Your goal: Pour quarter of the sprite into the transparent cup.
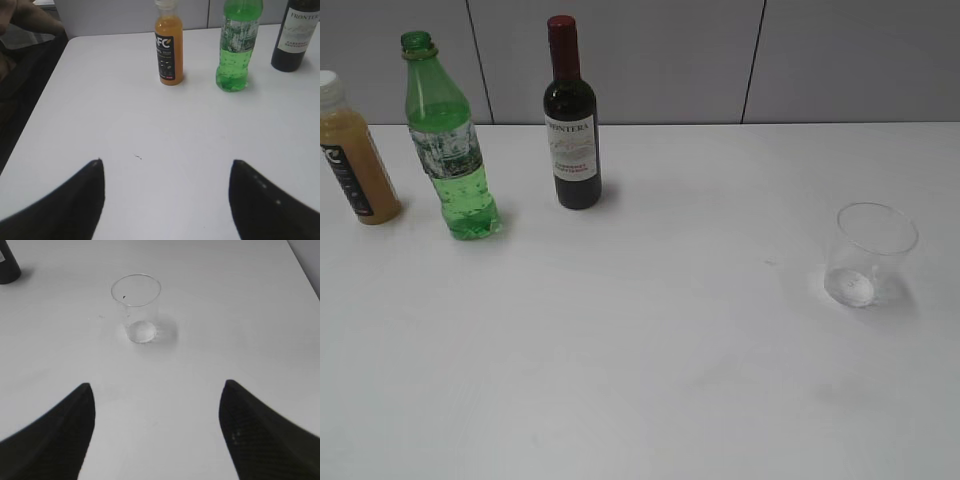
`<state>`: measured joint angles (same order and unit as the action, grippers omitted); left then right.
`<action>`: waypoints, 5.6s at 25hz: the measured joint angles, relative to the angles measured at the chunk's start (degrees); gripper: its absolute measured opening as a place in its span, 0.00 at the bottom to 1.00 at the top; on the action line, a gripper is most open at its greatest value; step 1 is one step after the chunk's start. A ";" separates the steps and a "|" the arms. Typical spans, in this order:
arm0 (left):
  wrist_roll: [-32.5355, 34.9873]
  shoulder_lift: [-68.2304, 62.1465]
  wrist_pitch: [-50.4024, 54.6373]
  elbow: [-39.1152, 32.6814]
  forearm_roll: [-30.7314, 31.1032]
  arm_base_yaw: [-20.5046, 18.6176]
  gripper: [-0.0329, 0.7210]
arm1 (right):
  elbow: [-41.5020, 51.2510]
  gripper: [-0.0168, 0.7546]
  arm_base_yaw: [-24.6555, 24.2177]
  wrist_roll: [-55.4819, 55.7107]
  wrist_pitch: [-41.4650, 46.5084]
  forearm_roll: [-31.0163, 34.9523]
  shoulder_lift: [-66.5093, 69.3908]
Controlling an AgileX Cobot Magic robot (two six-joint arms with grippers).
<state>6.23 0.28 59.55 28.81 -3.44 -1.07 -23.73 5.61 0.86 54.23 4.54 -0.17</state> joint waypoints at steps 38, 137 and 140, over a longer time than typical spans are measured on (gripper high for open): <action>0.00 0.00 0.00 0.00 0.00 0.00 0.83 | 5.17 0.79 0.00 -5.70 -61.75 0.64 33.30; 0.00 0.00 0.00 0.00 0.00 0.00 0.83 | 0.09 0.90 0.00 1.90 -126.35 -8.77 124.57; 0.00 0.00 0.00 0.00 0.00 0.00 0.83 | -0.59 0.89 0.00 1.90 -126.14 -8.77 124.76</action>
<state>6.23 0.28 59.55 28.81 -3.44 -1.07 -24.32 5.61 2.75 -71.90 -4.23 124.59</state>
